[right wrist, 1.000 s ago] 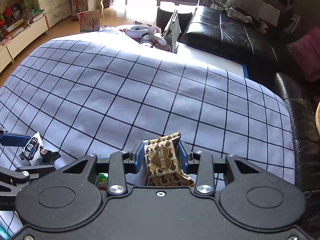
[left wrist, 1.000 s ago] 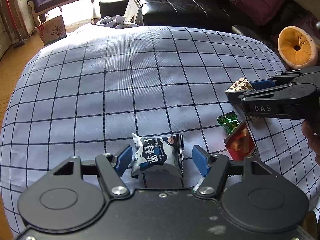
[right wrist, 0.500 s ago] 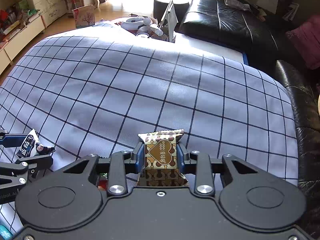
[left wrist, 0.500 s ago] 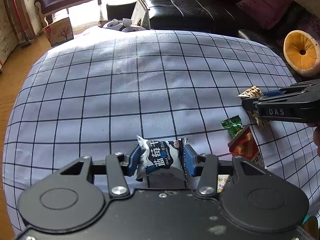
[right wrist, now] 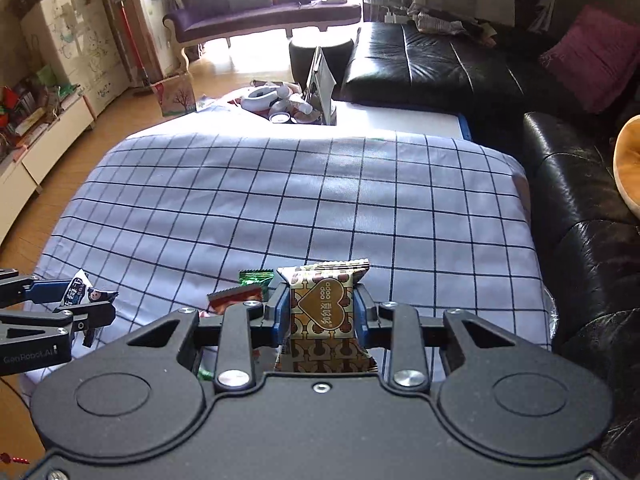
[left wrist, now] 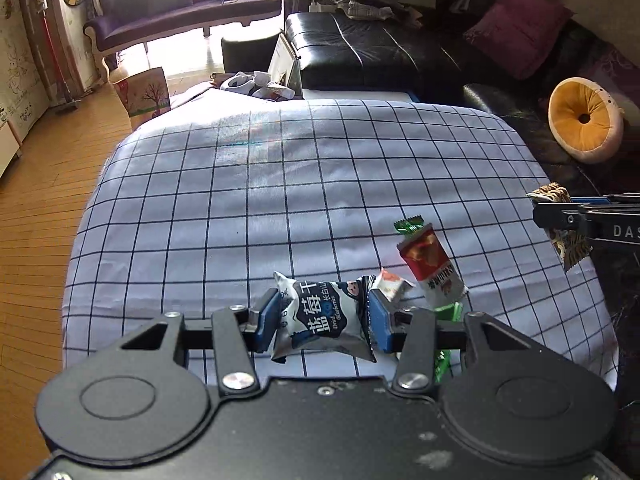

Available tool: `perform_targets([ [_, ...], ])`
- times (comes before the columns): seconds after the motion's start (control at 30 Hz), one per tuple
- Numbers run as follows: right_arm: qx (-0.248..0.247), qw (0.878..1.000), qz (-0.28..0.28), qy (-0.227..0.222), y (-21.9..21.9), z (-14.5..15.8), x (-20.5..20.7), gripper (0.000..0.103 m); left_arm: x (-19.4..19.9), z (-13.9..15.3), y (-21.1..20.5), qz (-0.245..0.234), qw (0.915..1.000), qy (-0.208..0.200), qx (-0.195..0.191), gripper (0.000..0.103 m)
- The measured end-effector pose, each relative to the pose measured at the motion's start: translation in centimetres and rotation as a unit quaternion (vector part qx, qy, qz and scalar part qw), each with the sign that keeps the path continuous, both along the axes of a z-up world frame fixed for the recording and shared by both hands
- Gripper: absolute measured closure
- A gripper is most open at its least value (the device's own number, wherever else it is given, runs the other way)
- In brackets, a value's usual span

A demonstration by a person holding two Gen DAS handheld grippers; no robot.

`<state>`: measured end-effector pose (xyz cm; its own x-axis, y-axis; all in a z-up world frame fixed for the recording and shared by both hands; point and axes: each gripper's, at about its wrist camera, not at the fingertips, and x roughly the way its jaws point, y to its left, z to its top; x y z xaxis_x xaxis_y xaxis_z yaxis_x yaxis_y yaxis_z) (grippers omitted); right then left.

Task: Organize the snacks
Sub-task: 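Carry both held packets over the gold tray and open the left tool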

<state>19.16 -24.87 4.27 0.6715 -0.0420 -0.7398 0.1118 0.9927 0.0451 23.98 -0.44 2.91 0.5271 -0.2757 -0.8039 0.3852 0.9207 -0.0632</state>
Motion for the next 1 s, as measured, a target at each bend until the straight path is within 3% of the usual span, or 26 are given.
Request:
perform_targets([
  [0.23,0.022,0.999,-0.002,-0.045,2.0,2.6,-8.7,0.062,-7.4,2.2,1.4,-0.02,0.9996,-0.013,-0.014,0.056],
  [0.43,-0.006,0.997,-0.014,-0.072,4.4,2.7,-15.2,0.062,-13.5,1.8,2.5,-0.025,0.9993,-0.014,-0.023,0.056],
  [0.73,0.004,0.997,-0.036,-0.072,6.2,-0.1,-21.0,0.062,-19.0,-1.1,3.2,-0.013,0.9993,0.021,-0.028,0.055],
  [1.0,0.008,0.997,-0.047,-0.057,7.0,-1.8,-23.0,0.062,-21.8,-3.1,2.1,-0.031,0.9985,0.043,-0.011,0.055],
])
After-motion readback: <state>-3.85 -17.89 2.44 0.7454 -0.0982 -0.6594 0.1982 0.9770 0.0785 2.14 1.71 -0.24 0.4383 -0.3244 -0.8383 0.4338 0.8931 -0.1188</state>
